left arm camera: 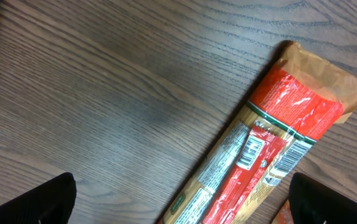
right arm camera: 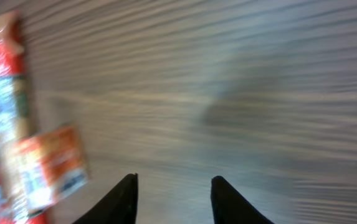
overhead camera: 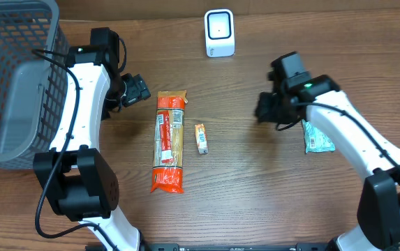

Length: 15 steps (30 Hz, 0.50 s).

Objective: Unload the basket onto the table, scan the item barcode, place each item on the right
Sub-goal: 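Move the right gripper over the small orange packet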

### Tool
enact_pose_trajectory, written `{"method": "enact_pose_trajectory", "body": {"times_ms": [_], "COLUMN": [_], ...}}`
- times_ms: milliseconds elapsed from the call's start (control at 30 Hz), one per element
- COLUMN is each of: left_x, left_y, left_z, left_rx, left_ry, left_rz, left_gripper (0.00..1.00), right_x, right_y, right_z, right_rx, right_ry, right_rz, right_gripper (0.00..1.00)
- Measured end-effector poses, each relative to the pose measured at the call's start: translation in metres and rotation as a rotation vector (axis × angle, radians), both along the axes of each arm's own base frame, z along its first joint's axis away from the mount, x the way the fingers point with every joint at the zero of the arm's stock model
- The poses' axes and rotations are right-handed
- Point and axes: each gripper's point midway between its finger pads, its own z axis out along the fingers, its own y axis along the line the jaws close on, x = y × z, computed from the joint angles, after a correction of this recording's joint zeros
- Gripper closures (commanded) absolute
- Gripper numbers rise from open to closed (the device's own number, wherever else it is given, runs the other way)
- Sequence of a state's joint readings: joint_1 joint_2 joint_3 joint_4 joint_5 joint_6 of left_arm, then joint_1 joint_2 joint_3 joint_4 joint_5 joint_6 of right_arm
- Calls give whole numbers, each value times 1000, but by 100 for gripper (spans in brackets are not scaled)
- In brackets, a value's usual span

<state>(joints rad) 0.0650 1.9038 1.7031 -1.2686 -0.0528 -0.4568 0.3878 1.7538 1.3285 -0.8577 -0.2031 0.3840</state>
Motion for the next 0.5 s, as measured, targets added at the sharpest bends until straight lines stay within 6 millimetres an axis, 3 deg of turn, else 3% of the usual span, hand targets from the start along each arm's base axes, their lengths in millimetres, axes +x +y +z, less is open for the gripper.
{"method": "enact_pose_trajectory", "body": {"times_ms": [267,500], "left_x": [0,0], "left_y": [0,0], "left_z": [0,0], "left_rx": [0,0], "left_ry": [0,0], "left_rz": [0,0], "left_gripper": [0,0], "right_x": [-22,-32], "right_y": [71,122], "right_z": [2,-18], "right_rx": [12,-56], "right_ry": [-65,-171], "right_rz": [118,174], "right_gripper": [51,40]}}
